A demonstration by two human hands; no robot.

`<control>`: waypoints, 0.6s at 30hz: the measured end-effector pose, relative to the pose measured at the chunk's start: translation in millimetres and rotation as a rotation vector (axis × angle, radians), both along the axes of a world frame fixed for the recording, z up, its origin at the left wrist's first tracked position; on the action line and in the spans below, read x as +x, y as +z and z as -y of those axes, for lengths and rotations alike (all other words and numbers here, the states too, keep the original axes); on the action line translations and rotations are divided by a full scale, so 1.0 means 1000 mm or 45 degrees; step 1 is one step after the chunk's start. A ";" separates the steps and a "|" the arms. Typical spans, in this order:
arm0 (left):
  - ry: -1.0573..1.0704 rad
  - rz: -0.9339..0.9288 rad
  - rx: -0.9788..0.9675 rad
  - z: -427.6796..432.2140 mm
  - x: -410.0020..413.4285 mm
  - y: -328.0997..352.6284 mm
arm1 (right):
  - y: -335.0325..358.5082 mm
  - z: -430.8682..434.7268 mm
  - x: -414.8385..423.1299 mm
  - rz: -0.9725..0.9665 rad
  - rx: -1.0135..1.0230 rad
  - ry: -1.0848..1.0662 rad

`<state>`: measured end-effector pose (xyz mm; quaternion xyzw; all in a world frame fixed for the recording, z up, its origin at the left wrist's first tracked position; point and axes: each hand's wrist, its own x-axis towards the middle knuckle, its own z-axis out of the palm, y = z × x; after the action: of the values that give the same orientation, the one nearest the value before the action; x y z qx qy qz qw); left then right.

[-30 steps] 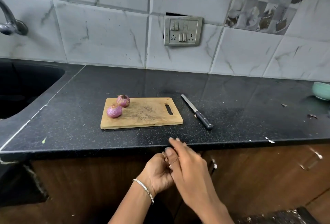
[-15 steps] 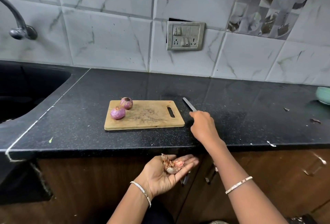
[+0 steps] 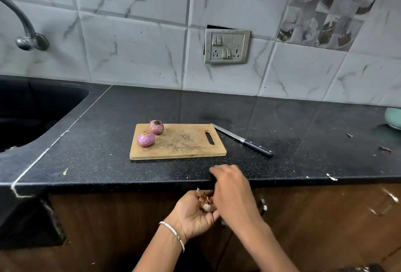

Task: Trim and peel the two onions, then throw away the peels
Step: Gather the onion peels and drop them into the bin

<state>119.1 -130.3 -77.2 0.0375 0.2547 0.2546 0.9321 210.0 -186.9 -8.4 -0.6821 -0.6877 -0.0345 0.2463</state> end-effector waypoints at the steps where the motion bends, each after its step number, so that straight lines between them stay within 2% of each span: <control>1: -0.001 -0.022 0.002 0.000 -0.001 -0.002 | -0.004 0.006 -0.009 -0.003 0.006 0.098; 3: -0.027 0.015 0.028 0.001 -0.005 -0.005 | -0.020 0.012 -0.021 -0.052 0.000 0.231; 6: -0.033 0.159 -0.020 0.006 -0.011 -0.009 | -0.038 0.021 -0.028 -0.036 0.018 0.217; 9: 0.041 -0.012 0.055 -0.003 -0.013 -0.019 | -0.041 0.027 -0.027 -0.149 0.181 0.236; 11: 0.041 -0.195 0.175 -0.001 -0.016 -0.013 | -0.037 0.025 -0.022 -0.227 0.220 0.136; 14: 0.092 -0.209 0.174 -0.001 -0.016 -0.010 | -0.034 0.016 -0.015 -0.348 0.264 0.096; 16: 0.054 -0.082 0.119 0.003 -0.018 -0.007 | -0.034 0.013 -0.017 -0.295 0.208 0.168; 18: 0.113 -0.157 0.118 0.003 -0.018 -0.012 | -0.039 0.014 -0.020 -0.213 0.113 0.251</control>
<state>101.6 -133.1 -89.3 0.0848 0.3009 0.3044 0.8998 190.5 -200.6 -47.8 -0.6001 -0.7262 0.0164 0.3351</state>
